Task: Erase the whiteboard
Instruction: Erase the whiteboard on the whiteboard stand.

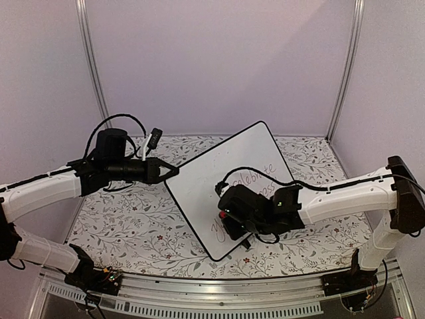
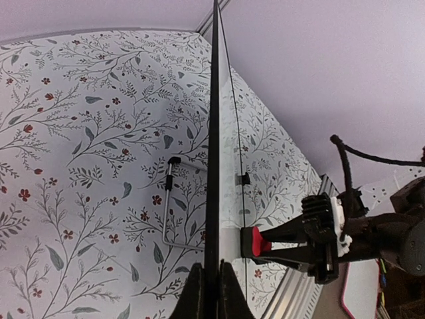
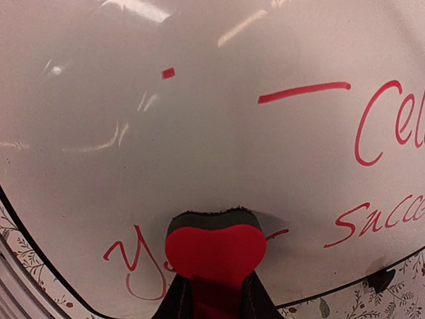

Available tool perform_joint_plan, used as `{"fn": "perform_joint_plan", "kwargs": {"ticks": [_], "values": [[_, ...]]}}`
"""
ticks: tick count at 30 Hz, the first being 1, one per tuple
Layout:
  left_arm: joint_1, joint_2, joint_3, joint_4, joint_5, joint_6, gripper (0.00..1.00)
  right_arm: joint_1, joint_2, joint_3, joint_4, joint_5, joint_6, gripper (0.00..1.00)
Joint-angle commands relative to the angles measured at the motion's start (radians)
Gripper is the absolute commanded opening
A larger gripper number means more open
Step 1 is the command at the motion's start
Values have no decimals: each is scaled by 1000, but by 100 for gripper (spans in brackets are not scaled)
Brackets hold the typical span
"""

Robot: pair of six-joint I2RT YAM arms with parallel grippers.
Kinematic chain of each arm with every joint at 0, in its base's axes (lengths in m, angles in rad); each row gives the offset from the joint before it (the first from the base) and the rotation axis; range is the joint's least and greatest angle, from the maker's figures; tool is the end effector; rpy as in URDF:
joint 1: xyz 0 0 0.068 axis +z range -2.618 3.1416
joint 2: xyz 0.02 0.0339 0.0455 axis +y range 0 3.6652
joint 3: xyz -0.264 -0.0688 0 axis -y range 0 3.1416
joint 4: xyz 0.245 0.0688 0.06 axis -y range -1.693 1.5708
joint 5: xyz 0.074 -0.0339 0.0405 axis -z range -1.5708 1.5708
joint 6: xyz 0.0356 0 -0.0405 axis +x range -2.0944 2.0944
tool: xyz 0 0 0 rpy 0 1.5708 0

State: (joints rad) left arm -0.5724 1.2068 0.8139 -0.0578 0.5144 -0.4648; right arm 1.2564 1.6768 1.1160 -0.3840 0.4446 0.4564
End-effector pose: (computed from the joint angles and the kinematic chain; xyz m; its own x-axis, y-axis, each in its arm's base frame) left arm 0.2173 -0.1609 0.2761 -0.7056 -0.0096 -0.7086 0.5902 0.5455 -0.5951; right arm 0.1226 0.3276 0.2105 -0.5690 -0.4631 -0.6795 -0.5903 0.8054 -0.0546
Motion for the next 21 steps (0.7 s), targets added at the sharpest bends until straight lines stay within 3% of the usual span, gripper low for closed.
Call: {"fn": "perform_joint_plan", "kwargs": {"ticks": [1,21], "values": [[-14,17,-13,16,30,68,0,-3,45,73,-47,28,-46,19],[-14,15,-12,16,35,70,0,-68,126,247,-41,17,-170,20]]}}
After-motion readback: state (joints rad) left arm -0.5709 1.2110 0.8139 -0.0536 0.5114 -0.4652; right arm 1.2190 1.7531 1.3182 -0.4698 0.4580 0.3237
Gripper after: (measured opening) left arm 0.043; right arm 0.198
